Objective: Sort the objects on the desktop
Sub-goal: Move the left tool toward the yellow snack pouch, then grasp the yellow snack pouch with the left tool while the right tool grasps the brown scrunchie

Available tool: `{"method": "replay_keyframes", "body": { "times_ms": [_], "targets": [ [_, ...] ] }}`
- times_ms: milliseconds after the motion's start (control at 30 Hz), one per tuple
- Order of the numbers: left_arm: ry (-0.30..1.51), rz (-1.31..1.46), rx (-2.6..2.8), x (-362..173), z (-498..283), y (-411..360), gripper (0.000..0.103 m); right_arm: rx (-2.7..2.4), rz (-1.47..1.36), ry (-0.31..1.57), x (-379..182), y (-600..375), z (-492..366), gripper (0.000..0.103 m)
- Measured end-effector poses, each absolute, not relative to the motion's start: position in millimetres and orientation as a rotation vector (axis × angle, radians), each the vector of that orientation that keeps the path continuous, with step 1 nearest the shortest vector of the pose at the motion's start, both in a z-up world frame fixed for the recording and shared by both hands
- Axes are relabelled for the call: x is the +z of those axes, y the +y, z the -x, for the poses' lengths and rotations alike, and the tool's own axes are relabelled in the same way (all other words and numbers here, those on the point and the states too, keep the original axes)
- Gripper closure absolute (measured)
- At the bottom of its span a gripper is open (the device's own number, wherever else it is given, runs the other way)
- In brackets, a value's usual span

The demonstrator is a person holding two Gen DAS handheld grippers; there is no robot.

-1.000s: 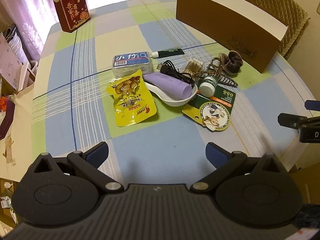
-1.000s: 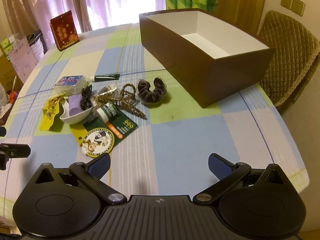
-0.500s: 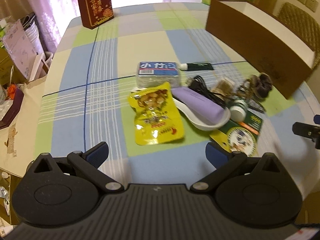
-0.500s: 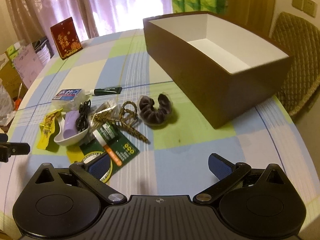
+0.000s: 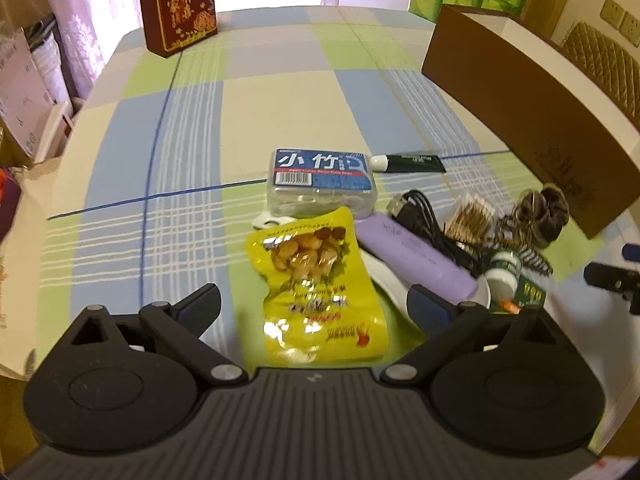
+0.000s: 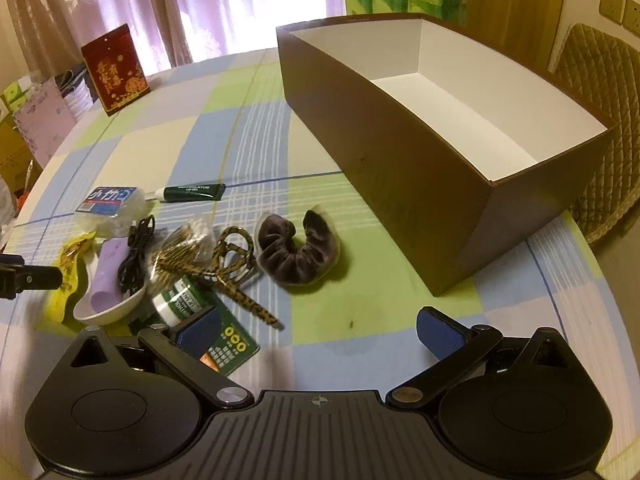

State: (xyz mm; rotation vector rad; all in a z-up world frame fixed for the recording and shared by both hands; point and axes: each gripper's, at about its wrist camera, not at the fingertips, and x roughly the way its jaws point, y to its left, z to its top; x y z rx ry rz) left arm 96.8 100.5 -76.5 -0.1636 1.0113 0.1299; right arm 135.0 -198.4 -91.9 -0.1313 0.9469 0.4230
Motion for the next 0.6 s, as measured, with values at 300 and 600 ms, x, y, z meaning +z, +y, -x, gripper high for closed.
{"method": "replay_keyframes", "body": {
  "times_ms": [300, 600],
  "targets": [
    [1.077, 0.13, 0.083, -96.8, -115.7, 108.1, 0.018, 0.409, 0.127, 0.974, -99.3, -196.7, -143.1, 0.002],
    [1.122, 0.142, 0.047, -110.1, -123.0, 108.8, 0.033, 0.405, 0.138, 0.984, -102.7, -194.1, -144.4, 0.002]
  ]
}}
